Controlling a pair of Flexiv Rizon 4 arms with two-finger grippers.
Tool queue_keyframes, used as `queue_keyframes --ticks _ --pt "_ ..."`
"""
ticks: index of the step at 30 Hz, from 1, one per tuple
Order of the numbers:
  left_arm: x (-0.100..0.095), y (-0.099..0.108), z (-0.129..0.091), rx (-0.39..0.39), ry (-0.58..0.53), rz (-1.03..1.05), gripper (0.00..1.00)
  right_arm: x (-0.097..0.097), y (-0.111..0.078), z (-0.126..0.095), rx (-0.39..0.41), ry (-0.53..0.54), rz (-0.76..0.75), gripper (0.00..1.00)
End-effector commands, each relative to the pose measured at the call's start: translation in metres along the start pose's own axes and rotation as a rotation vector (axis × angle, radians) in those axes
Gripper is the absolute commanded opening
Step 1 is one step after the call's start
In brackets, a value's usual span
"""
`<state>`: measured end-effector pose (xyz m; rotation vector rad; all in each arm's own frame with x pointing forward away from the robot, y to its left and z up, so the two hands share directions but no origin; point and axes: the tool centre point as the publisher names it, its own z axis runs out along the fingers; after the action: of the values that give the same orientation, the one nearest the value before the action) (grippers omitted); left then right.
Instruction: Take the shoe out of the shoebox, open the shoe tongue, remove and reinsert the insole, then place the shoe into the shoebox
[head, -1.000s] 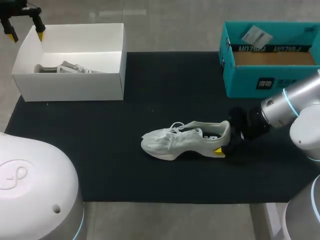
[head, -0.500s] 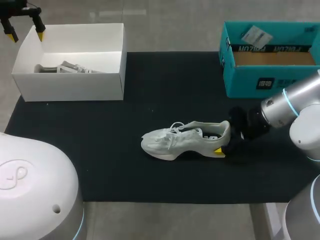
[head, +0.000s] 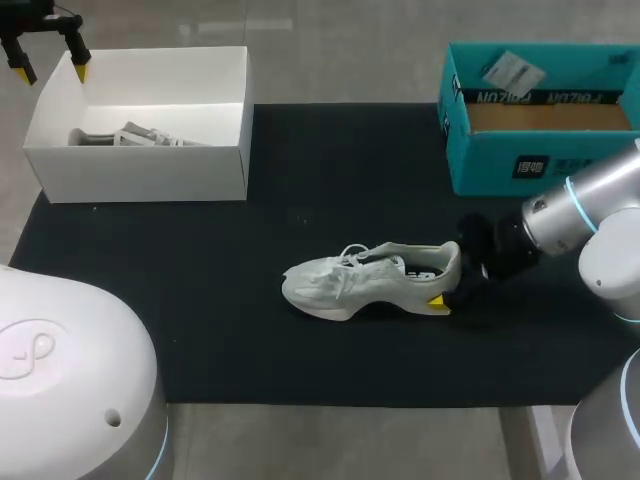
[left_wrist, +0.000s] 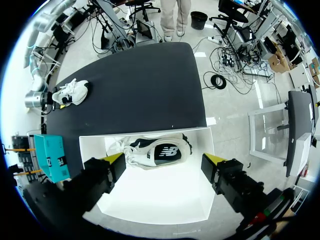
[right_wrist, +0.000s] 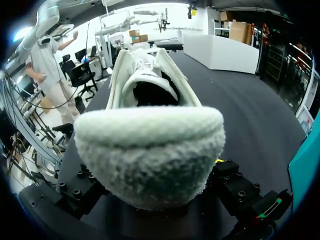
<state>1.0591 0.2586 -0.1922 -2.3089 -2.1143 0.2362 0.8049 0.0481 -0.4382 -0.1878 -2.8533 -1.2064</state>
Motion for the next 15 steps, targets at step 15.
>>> queue_keyframes --ticks 15 --pt "-0.013 -0.007 -0.008 0.037 -0.083 -0.339 1.00 -0.003 -0.003 0.009 0.003 -0.003 0.001 0.00"
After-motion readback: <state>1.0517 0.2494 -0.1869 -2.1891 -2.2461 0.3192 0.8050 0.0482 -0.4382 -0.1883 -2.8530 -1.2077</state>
